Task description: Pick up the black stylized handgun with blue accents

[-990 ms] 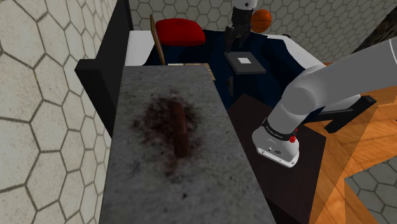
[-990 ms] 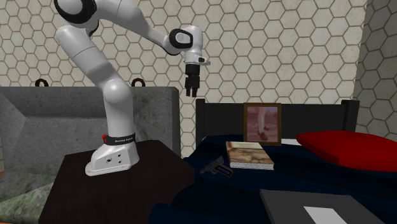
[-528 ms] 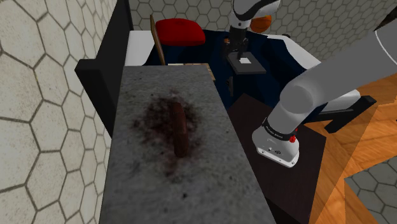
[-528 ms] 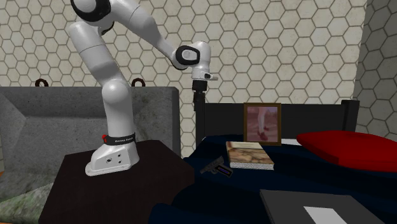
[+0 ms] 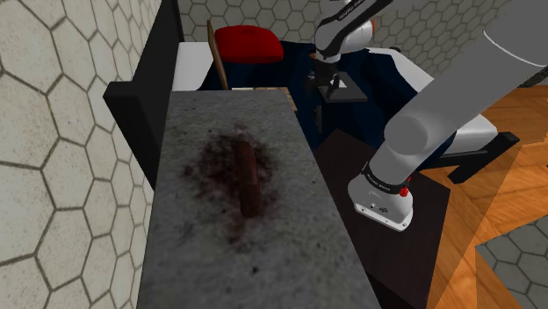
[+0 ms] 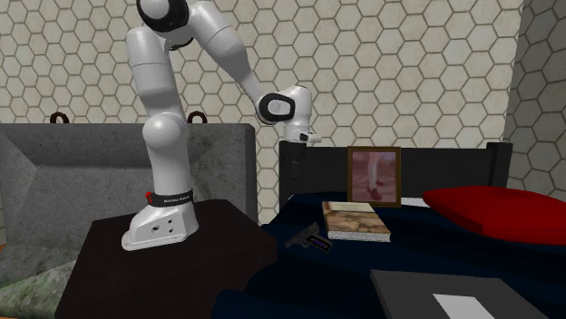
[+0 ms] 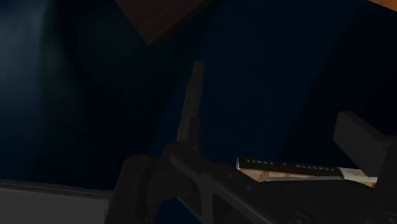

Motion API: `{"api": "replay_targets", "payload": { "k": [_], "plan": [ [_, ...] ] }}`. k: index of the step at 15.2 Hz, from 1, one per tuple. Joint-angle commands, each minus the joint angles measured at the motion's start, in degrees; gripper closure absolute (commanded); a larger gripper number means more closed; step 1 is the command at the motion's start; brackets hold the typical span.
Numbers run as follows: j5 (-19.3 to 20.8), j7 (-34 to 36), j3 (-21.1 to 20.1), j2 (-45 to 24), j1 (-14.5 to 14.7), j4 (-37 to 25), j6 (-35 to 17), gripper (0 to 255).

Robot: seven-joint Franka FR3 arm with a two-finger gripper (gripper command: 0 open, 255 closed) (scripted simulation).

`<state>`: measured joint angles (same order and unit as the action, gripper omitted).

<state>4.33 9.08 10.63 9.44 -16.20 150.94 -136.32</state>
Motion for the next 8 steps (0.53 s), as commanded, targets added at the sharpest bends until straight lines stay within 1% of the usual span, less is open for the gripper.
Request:
{"api": "replay_targets", "payload": {
  "k": [1, 5, 8],
  "plan": [
    [-0.4, 1.0, 0.9, -4.0, -0.8, -0.1, -3.9, 0],
    [-2.8, 1.7, 2.5, -12.8, -2.3, -1.5, -11.0, 0],
    [-5.9, 1.4, 3.2, -19.6, -3.8, -3.2, -15.7, 0]
  ]
}}
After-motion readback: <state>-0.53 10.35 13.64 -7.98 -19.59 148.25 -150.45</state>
